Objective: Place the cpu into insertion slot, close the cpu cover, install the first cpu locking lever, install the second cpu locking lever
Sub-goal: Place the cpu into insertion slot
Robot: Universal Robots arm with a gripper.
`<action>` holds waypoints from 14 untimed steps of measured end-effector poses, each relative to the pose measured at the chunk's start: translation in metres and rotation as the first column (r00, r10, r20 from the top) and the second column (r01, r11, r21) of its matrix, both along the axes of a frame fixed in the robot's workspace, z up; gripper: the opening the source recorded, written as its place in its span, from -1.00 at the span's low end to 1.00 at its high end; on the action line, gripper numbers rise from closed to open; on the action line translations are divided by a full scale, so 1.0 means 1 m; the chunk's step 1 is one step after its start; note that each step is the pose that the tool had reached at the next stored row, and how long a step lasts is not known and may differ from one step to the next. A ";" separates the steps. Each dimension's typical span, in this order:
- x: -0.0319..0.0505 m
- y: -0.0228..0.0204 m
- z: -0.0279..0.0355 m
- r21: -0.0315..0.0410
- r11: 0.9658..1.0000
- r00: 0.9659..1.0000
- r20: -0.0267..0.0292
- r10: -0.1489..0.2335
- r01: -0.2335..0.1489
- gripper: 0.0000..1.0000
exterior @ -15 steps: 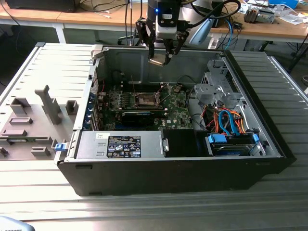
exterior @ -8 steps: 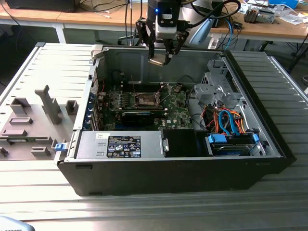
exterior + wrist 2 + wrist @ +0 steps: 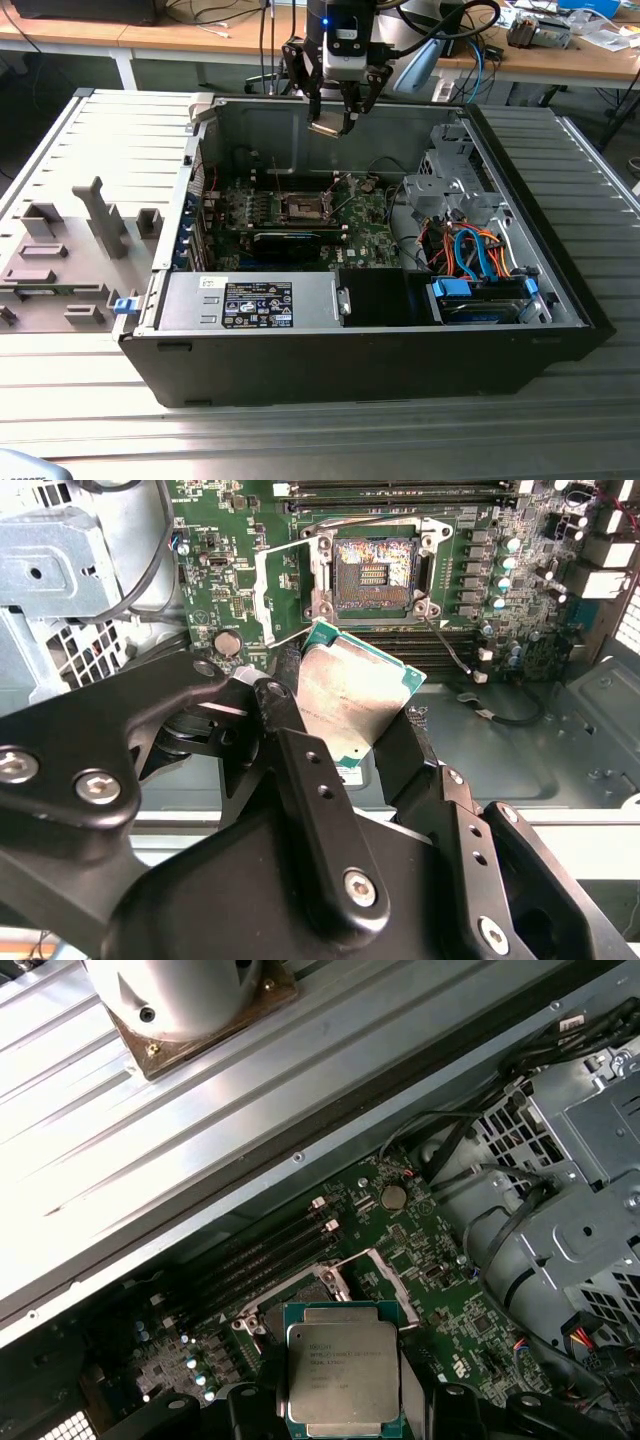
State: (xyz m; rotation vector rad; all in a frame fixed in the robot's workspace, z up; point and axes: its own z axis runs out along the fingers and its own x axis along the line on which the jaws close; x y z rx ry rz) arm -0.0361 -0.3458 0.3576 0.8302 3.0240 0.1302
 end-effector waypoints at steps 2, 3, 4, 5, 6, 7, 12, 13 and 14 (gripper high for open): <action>0.0000 0.0000 0.0000 0.000 1.000 1.000 0.000 -0.001 0.001 0.08; 0.0000 0.0000 0.0000 0.000 1.000 1.000 0.000 -0.002 0.002 0.08; 0.0000 0.0000 0.0000 0.000 1.000 1.000 0.000 -0.002 0.002 0.08; 0.0000 0.0000 0.0000 0.000 1.000 1.000 0.000 -0.003 0.003 0.08; 0.0000 0.0000 0.0000 0.000 1.000 1.000 0.000 -0.003 0.003 0.08; 0.0000 0.0000 0.0000 0.000 1.000 1.000 0.000 -0.004 0.004 0.08; 0.0000 0.0000 0.0000 0.000 1.000 1.000 0.000 -0.006 0.006 0.08; 0.0000 0.0000 0.0000 0.000 1.000 1.000 0.000 -0.007 0.007 0.08; 0.0000 0.0000 0.0000 0.000 1.000 1.000 0.000 -0.008 0.008 0.08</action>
